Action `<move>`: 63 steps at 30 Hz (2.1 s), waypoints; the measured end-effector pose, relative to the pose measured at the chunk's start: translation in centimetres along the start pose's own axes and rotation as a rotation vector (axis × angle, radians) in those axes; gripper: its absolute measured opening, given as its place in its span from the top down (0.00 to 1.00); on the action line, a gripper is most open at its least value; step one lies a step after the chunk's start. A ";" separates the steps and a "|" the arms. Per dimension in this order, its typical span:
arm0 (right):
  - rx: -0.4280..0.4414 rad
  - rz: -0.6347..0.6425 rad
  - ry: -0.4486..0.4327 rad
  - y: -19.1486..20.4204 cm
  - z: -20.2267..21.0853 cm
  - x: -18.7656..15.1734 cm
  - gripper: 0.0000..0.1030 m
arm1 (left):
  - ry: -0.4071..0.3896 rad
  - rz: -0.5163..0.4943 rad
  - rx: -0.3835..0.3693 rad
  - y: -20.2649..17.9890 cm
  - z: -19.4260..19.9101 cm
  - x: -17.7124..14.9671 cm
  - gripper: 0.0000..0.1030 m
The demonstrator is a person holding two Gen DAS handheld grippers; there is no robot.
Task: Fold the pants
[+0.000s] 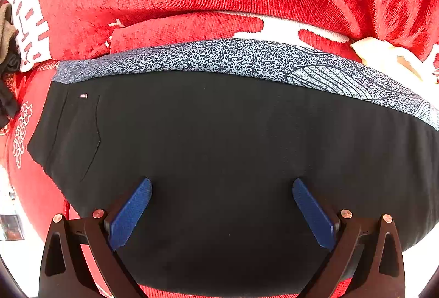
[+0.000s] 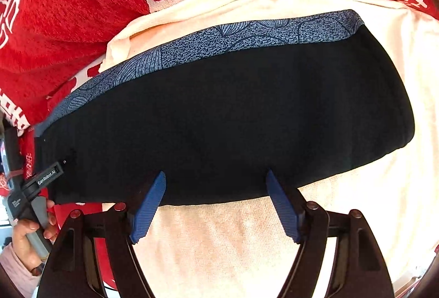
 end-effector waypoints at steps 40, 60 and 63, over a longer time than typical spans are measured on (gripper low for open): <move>0.477 -0.348 -0.017 -6.0 4.2 -1.1 0.23 | -0.019 -0.217 -0.087 -10.4 7.4 -0.4 0.00; 0.598 -0.617 -0.188 -16.8 7.5 1.7 0.84 | -0.040 -0.309 -0.057 -17.7 5.2 0.9 0.00; 0.590 -0.649 -0.165 -17.3 6.4 0.5 0.47 | -0.032 -0.277 -0.078 -17.3 5.2 0.9 0.00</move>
Point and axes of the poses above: each gripper's, at about its wrist camera, not at the fingertips, and z roughly against the way its jaws point, y to its left, x to its top, the point moved 7 cm from there along -z, roughly the way its jaws point, and after that the axes turned 9 degrees about -z, right-handed, at the moved point
